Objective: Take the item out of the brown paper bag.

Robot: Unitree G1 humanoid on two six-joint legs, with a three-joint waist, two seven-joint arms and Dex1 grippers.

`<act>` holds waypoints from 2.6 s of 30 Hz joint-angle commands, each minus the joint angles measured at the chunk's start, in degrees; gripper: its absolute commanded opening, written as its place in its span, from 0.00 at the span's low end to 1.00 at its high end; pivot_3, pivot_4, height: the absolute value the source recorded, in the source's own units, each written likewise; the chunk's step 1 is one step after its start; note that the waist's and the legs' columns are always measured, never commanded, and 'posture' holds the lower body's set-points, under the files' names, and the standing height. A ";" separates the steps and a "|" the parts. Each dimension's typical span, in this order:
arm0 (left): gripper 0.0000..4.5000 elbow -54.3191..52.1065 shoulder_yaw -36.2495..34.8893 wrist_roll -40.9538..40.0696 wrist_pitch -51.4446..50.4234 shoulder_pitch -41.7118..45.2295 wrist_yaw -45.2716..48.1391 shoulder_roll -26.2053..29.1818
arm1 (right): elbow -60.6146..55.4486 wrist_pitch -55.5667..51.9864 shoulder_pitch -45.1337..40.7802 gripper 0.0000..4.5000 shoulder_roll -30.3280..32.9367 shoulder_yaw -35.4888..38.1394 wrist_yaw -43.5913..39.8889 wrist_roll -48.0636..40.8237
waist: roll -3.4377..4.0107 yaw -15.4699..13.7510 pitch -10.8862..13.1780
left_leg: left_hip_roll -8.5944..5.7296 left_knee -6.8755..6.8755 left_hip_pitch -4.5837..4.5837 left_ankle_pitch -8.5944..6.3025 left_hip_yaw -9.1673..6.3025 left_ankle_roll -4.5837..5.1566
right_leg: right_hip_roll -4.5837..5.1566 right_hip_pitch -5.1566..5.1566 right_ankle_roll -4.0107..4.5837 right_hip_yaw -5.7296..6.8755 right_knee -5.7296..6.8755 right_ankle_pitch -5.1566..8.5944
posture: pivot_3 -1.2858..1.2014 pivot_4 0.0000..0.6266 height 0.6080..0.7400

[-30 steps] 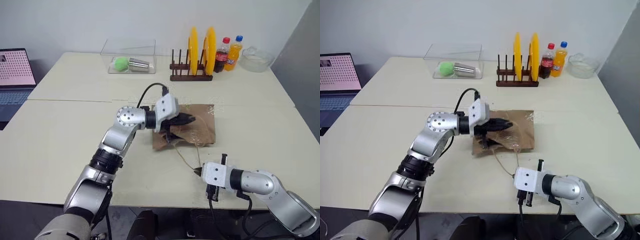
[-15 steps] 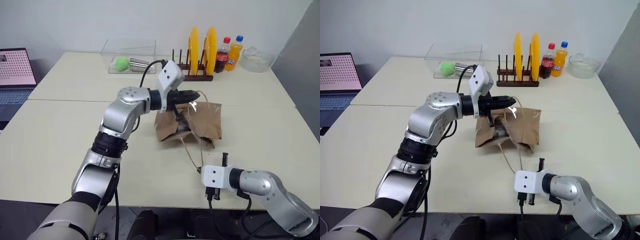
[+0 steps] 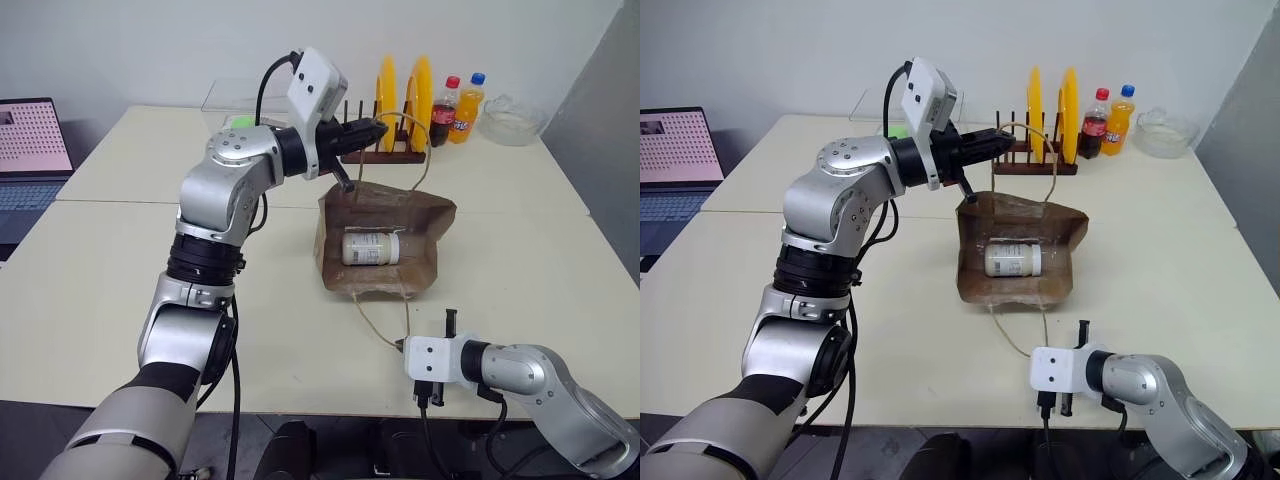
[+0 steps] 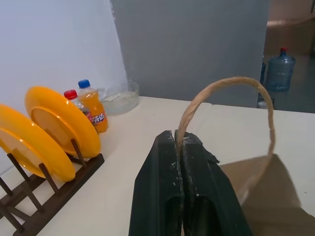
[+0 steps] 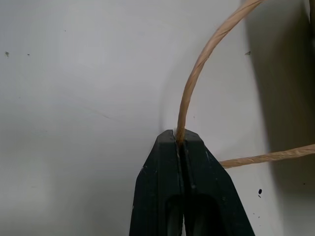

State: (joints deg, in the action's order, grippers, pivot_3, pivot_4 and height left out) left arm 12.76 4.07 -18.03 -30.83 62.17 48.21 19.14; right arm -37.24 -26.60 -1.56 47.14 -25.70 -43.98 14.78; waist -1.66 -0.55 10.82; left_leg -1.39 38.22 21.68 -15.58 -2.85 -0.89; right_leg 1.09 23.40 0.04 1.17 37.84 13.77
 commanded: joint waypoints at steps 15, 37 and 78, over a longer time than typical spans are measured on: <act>0.00 -7.79 -0.22 -5.87 -4.01 -3.11 5.55 0.59 | -17.04 -23.77 -2.81 0.53 -5.16 28.16 -9.77 -31.44 | 0.02 0.50 0.02 | 0.00 0.04 0.05 0.01 0.00 -0.01 | 0.00 0.10 0.00 -0.03 0.12 0.00 | 0.52 0.24 1.00; 0.00 -6.76 -0.93 -5.37 -2.22 -3.55 5.69 0.44 | 15.00 -16.14 -41.46 0.98 -9.79 -6.63 5.54 -12.90 | 0.04 0.74 0.02 | -0.03 -0.03 0.32 0.01 0.22 0.02 | 0.02 0.52 0.33 -0.23 0.19 -0.19 | 0.52 0.24 1.00; 0.00 2.59 -0.76 0.54 5.58 -2.48 3.03 2.57 | 19.08 10.46 -39.81 0.67 -14.78 6.65 -13.06 -11.12 | 0.03 0.94 0.03 | -0.02 0.09 0.32 0.00 0.30 0.02 | 0.01 0.75 0.38 -0.31 0.74 -0.22 | 0.52 0.24 1.00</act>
State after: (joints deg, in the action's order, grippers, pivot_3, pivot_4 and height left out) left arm 16.14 4.24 -17.77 -26.83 57.37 51.66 21.30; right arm -13.83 -17.37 -41.05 31.90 -23.83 -56.05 7.64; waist -1.63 0.39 10.85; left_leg -1.42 38.31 22.00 -15.58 -2.54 -0.86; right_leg 1.09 24.16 0.41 0.86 38.58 13.55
